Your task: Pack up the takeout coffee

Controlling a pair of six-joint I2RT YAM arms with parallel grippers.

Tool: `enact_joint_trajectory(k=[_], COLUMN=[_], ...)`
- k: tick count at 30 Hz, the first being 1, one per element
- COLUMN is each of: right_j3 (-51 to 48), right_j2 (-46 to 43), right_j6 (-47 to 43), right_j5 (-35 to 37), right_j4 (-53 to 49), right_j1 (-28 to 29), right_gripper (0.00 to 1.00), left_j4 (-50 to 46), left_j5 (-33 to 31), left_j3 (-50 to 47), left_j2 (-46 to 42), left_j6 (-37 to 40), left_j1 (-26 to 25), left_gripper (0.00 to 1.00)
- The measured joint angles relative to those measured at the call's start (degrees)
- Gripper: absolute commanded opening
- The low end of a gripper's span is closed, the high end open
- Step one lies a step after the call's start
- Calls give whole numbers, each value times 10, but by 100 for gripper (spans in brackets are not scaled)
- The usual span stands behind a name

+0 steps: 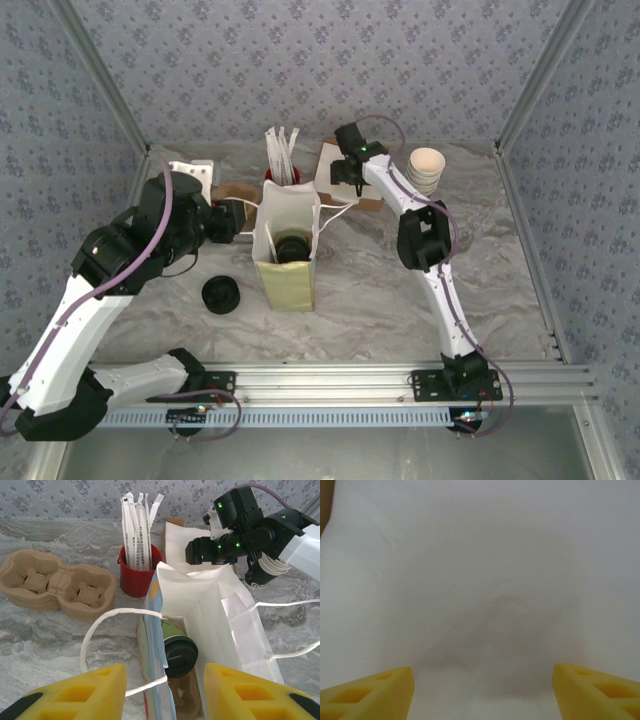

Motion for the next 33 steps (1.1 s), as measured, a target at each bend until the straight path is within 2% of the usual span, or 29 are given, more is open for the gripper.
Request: enact_joint_trajectory(k=[4,9,15,24,33], right_j3=[-2,-2,-3,-4,-5], right_j2=[3,4,5,14,14], right_j6=[8,9,10,12,12], right_j5=[0,0,-2,-5,-11], right_j4=[0,0,0,2,7], right_j1=[-2,-3,-5,-9,-12], right_gripper=[59,58,44,31,10], left_j4=[0,0,0,0,0], left_j5=[0,0,0,0,0], left_j3=[0,0,0,0,0], left_j2=[0,0,0,0,0], left_j6=[0,0,0,0,0], left_j1=[0,0,0,0,0], left_gripper=[45,45,45,45,45])
